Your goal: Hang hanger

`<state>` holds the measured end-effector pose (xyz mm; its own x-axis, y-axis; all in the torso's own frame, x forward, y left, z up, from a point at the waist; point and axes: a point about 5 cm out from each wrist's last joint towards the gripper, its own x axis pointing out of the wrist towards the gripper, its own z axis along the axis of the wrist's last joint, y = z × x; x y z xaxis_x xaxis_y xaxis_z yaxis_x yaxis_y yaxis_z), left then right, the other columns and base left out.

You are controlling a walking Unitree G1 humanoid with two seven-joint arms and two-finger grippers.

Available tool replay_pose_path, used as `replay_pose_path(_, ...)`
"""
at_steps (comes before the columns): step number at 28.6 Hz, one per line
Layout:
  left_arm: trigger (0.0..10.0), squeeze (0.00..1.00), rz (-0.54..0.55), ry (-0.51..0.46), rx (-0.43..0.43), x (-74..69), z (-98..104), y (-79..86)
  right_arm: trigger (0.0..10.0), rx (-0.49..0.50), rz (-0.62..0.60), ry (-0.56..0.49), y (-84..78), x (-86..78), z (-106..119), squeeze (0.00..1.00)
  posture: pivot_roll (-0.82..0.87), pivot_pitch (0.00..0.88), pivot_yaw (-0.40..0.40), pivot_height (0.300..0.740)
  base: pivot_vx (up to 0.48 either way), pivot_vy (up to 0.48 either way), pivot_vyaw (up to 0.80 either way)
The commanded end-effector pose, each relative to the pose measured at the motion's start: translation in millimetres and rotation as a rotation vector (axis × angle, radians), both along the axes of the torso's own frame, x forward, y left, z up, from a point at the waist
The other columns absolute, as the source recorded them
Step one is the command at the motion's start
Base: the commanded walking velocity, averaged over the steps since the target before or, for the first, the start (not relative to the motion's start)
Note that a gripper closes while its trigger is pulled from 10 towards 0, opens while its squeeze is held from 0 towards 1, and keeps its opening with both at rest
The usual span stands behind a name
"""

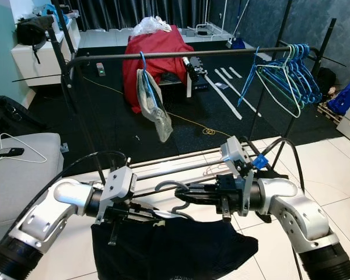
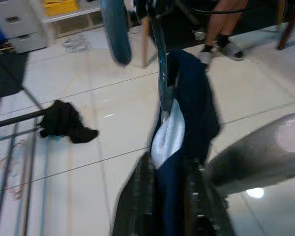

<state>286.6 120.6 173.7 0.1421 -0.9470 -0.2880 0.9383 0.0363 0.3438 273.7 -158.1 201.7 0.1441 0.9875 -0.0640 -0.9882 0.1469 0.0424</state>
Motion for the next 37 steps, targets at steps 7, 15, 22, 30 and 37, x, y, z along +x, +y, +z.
replay_pose_path(7,10.0,0.06,0.308,-0.021,0.002,19.0,-7.1,38.0,0.0,0.007,-0.205,-0.064,-9.0,7.9,-5.5,0.0,-0.13,0.07,-0.031,0.74,0.0,0.0,0.0)
replay_pose_path(15,10.0,0.0,0.46,0.224,0.177,2.0,-35.6,84.5,0.0,-0.073,-0.471,-0.168,-20.6,28.1,-12.5,0.0,-0.13,0.079,-0.035,0.74,0.0,0.0,0.0)
replay_pose_path(22,10.0,0.03,0.589,0.268,-0.087,6.8,-31.2,70.4,0.0,0.113,-0.766,-0.256,-23.5,52.1,11.4,0.0,-0.12,0.082,-0.035,0.74,0.0,0.0,0.0)
replay_pose_path(30,10.0,0.0,0.93,0.337,-0.336,25.8,-44.3,32.2,0.0,0.191,-0.72,-0.216,-4.9,52.7,13.0,0.0,-0.12,0.088,-0.036,0.74,0.0,0.0,0.0)
replay_pose_path(37,10.0,0.0,0.913,0.343,-0.359,25.1,-48.8,-2.0,0.0,0.305,-1.008,-0.279,-7.4,66.9,27.7,0.0,-0.13,0.093,-0.037,0.74,0.0,0.0,0.0)
